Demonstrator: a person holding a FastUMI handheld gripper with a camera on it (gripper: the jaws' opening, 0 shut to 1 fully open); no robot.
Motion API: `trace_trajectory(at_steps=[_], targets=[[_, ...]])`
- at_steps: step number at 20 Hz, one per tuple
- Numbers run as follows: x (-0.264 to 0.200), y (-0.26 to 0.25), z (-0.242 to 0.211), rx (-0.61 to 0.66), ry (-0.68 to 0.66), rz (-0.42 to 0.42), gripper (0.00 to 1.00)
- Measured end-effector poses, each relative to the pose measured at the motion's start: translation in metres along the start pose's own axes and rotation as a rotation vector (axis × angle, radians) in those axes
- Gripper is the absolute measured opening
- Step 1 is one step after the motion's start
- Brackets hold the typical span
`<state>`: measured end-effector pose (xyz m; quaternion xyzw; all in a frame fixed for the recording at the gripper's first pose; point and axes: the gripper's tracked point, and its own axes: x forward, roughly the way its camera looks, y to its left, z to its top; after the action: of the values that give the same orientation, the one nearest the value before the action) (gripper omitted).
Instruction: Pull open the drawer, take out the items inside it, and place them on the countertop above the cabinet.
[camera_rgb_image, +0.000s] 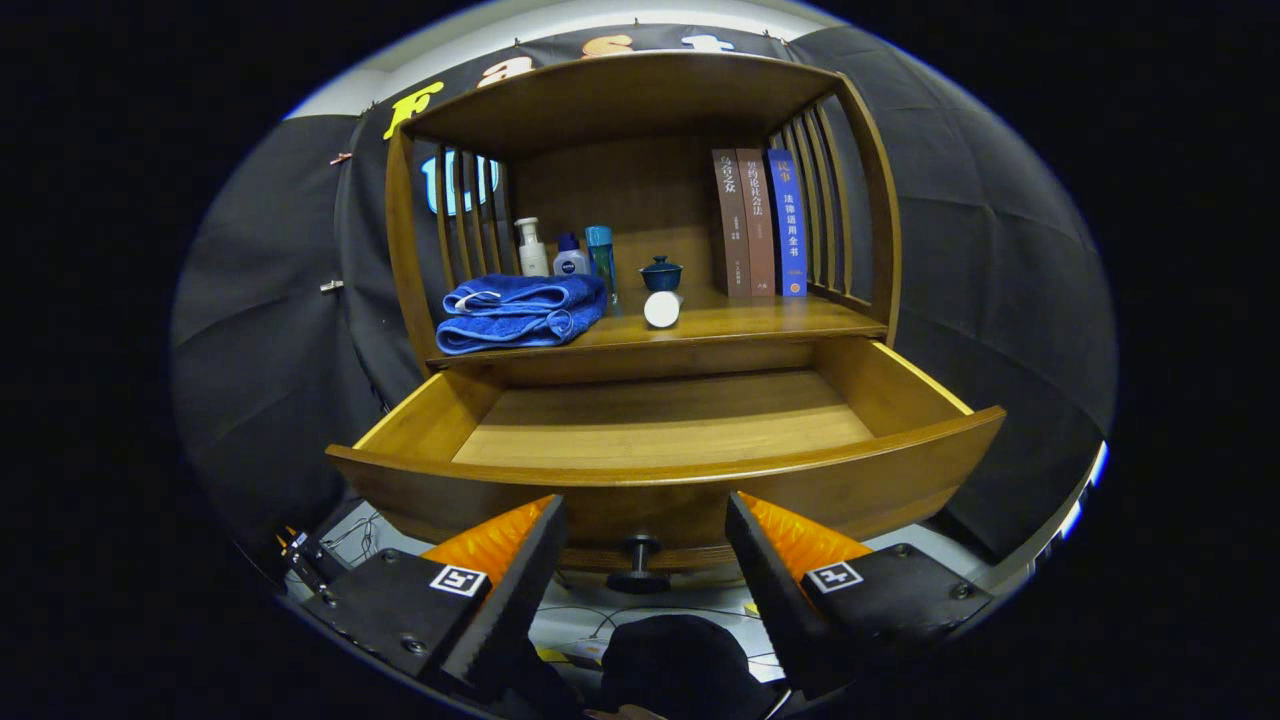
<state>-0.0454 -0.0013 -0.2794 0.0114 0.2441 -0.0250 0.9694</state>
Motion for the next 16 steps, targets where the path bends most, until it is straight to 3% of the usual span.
trace_trajectory(at_steps=[7,16], targets=[[0.027,0.002,0.019,0.036,-0.040,-0.015,0.99],[0.096,0.001,0.045,0.028,-0.079,-0.019,1.00]])
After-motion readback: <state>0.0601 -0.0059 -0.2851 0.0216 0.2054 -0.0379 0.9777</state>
